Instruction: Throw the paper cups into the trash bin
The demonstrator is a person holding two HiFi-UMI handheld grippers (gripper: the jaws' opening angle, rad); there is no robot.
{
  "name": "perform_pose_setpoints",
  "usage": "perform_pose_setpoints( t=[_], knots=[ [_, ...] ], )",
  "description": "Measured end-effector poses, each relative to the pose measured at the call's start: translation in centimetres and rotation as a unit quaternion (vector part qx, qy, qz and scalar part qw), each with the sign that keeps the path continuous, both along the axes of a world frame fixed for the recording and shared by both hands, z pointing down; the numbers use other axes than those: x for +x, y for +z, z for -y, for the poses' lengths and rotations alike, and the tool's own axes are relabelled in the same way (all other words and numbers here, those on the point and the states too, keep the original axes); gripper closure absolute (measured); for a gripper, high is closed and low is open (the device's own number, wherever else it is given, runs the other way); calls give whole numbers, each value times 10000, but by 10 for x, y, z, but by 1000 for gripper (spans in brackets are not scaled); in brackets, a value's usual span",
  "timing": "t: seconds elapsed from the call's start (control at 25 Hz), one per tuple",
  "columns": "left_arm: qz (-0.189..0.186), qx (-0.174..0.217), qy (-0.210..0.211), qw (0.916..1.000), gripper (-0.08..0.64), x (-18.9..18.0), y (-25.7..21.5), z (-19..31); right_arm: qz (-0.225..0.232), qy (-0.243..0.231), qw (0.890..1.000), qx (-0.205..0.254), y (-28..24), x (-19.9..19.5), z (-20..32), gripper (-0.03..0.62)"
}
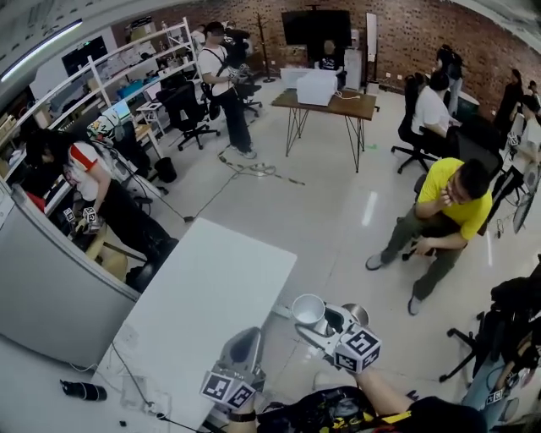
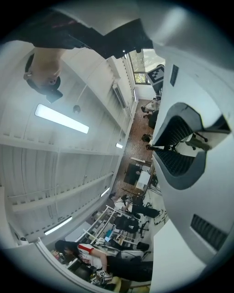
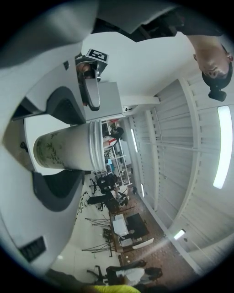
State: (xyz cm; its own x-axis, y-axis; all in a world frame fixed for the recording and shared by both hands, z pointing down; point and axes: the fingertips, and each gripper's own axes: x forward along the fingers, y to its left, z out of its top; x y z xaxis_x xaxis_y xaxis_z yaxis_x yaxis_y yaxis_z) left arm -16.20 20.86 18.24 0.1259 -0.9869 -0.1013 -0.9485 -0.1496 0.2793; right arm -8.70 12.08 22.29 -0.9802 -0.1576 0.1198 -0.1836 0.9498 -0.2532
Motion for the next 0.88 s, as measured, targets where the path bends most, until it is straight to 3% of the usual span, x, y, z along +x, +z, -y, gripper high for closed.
perform_pose_setpoints(
  t=[0.12, 0.24, 0.4, 0.56, 0.72, 0.88],
  knots=[
    [-76, 8, 332, 9994, 538, 31, 2, 26, 38, 318, 9995, 44, -1, 37, 24, 270],
    [-168, -40, 975, 9951, 538, 60, 3, 60, 60, 858, 9963, 65, -8, 67, 48, 270],
    [-379, 27, 1962, 9798, 538, 100, 0, 114, 123, 1722, 9849, 108, -18, 112, 76, 270],
    [-319, 119, 2612, 9647, 538, 140, -2, 157, 44, 2318, 9727, 142, -15, 149, 96, 270],
    [-28, 191, 2834, 9588, 538, 171, 4, 173, -27, 2570, 9661, 249, -7, 176, 104, 270],
    [323, 142, 2662, 9633, 537, 187, 13, 176, -48, 2344, 9721, 14, 14, 183, 97, 270]
  ],
)
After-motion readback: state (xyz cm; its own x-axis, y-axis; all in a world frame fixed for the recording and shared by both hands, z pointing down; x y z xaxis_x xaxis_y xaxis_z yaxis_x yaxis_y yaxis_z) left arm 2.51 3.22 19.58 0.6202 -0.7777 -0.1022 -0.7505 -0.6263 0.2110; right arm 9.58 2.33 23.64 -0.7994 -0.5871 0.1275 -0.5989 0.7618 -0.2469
